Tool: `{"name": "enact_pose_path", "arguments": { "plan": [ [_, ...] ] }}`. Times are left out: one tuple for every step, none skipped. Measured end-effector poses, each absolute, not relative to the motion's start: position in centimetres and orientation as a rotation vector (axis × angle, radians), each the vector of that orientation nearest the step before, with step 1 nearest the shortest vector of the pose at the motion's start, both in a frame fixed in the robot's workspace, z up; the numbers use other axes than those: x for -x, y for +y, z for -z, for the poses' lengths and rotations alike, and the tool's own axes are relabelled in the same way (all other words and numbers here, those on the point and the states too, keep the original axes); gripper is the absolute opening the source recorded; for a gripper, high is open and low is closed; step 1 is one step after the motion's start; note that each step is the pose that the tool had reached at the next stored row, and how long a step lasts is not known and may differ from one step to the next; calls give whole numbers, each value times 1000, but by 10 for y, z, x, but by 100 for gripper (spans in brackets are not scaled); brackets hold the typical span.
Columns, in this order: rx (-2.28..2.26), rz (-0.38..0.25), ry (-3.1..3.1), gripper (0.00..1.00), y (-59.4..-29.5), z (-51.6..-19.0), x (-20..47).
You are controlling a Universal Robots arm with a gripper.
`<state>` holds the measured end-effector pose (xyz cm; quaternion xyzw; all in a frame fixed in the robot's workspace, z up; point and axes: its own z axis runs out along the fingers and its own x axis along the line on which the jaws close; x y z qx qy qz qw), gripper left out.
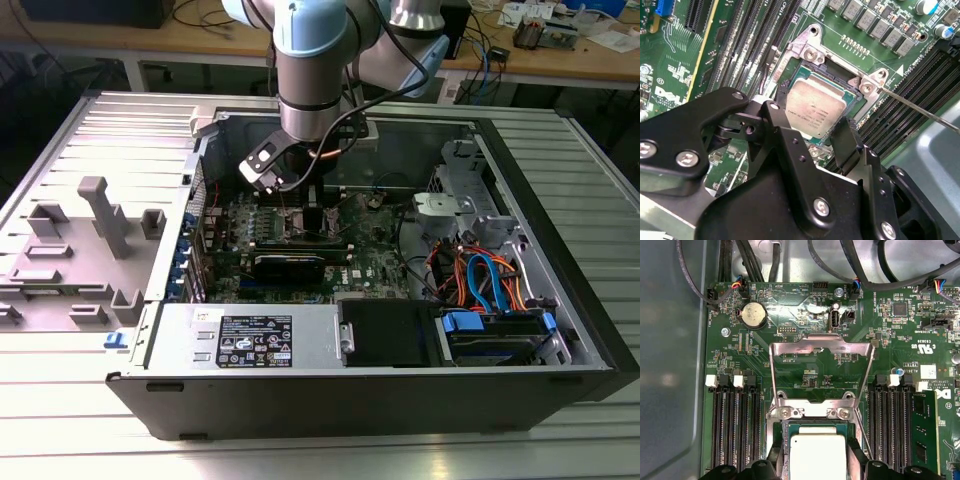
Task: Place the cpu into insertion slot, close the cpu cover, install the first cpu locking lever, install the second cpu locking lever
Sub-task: 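Place the cpu into insertion slot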
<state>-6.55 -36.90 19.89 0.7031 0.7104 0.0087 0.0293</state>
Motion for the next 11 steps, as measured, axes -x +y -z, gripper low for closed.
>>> {"name": "enact_pose_path", "arguments": {
  "plan": [
    [-2169,-27,2191,62,-369,-199,66],
    [-2169,-27,2191,62,-369,-199,66],
    [-2169,-27,2191,62,-369,-199,66],
    [-2169,-27,2191,62,-369,-199,66],
    [-2169,-27,2191,62,-369,-199,65],
    [-2170,-27,2190,62,-368,-199,65],
    [-2171,-27,2189,62,-368,-199,66],
    [-2171,-27,2188,62,-368,-199,66],
    [-2171,-26,2189,62,-368,-199,66],
    [-2171,-27,2189,62,-368,-198,66],
    [-2171,-27,2189,62,-368,-198,66]
  ]
}}
